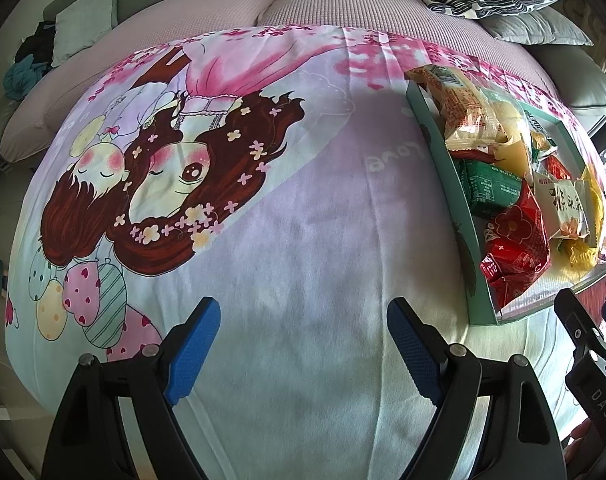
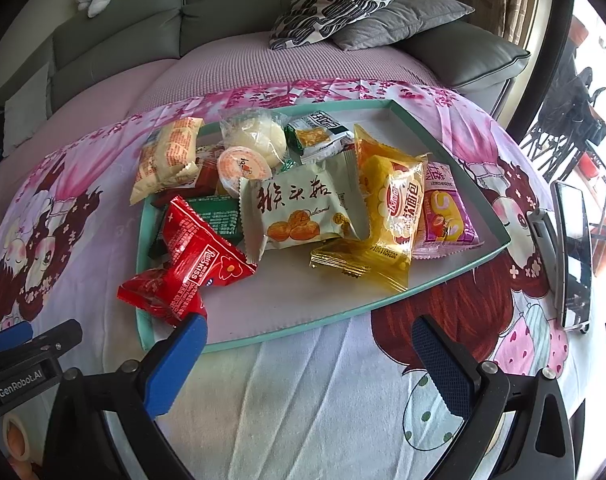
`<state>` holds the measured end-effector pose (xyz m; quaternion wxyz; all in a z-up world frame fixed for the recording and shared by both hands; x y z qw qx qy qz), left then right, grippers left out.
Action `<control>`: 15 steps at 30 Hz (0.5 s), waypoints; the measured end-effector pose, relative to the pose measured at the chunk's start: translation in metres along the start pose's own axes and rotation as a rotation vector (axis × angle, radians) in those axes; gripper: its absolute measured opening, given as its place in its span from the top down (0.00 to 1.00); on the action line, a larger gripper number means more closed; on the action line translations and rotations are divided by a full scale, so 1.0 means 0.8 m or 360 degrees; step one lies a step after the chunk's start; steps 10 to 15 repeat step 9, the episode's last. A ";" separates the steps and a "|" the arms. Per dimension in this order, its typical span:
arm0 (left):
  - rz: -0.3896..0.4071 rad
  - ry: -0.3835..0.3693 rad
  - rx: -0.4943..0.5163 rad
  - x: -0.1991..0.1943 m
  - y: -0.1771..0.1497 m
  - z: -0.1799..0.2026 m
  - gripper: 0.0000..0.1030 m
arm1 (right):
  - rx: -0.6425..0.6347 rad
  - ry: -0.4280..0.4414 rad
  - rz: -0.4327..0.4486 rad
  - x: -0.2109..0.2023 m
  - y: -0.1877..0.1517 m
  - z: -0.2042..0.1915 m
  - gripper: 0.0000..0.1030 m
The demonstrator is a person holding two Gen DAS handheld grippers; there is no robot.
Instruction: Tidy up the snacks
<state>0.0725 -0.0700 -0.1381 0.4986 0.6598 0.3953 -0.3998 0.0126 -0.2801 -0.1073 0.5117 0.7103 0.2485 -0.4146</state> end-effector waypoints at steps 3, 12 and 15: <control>0.0035 -0.0012 -0.0026 -0.004 0.003 -0.005 0.17 | 0.0000 0.0000 0.0001 0.000 0.000 0.000 0.00; 0.0045 -0.0020 -0.0024 -0.003 0.005 -0.004 0.17 | 0.0004 0.0001 0.0004 0.000 0.000 0.000 0.00; 0.0045 -0.0020 -0.0024 -0.003 0.005 -0.004 0.17 | 0.0004 0.0001 0.0004 0.000 0.000 0.000 0.00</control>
Point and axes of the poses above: each gripper's, at about its wrist camera, not at the fingertips, and x roughly the way its jaws point, z to its right, y to its top, the point moved 10 cm from there along x, roughly the way its jaws point, and after that the axes turned 11 degrees about y, right-handed, at the moved point
